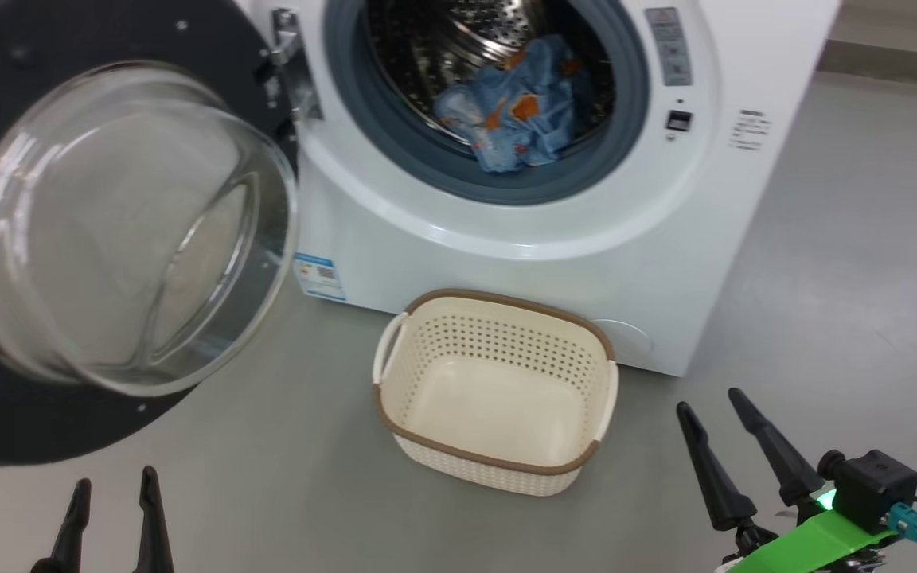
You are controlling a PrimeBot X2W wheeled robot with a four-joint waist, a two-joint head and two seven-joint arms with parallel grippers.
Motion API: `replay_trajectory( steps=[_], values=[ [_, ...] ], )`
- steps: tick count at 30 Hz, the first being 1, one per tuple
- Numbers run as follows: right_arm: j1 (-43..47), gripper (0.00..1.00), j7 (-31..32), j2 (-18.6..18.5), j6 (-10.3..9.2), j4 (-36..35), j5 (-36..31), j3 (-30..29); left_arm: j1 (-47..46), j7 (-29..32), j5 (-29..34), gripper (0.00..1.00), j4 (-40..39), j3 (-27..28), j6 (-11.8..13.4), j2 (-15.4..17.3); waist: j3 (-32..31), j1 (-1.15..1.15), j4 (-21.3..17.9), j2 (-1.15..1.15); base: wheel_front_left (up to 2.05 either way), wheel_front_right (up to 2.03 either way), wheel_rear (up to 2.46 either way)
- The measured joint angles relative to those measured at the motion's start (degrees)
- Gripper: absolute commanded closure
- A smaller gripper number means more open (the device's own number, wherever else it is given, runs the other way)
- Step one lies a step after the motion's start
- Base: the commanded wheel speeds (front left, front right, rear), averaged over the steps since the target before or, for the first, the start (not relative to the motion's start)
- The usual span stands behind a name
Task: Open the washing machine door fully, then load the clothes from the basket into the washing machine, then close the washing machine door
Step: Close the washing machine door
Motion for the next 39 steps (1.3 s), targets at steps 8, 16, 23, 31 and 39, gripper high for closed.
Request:
replay_trajectory(
  steps=[8, 16, 23, 31, 39],
  values=[
    [0.00, 0.00, 0.00, 0.02, 0.00, 0.37, 0.08, 1.62, 0.25, 0.00, -0.01, 0.00, -0.54, 0.01, 0.00, -0.13, -0.90, 0.00, 5.50, 0.00, 0.00, 0.00, 0.00],
    [-0.01, 0.00, 0.00, 0.21, 0.00, 0.57, 0.10, 2.87, 2.13, 0.00, -0.16, 0.00, -0.97, 0.37, 0.01, -0.15, -2.01, 0.00, 8.87, 0.00, 0.00, 0.00, 0.00],
    [-0.01, 0.00, 0.00, 0.29, 0.01, 0.68, 0.36, 3.39, 2.45, 0.00, -0.15, 0.00, -1.25, 0.71, 0.00, -0.20, -2.68, 0.00, 9.14, 0.00, 0.00, 0.00, 0.00],
    [0.00, 0.00, 0.00, 0.34, 0.00, 0.73, 0.42, 3.61, 2.45, 0.00, -0.33, 0.00, -1.43, 1.21, 0.00, -0.31, -2.60, 0.00, 8.52, 0.00, 0.00, 0.00, 0.00],
    [0.01, 0.00, 0.00, 0.33, 0.00, 0.71, 0.42, 3.53, 2.38, 0.00, -2.90, 1.00, -3.48, 1.96, 0.00, -0.34, -1.94, 0.00, 7.68, 0.00, 0.00, 0.00, 0.00]
  ],
)
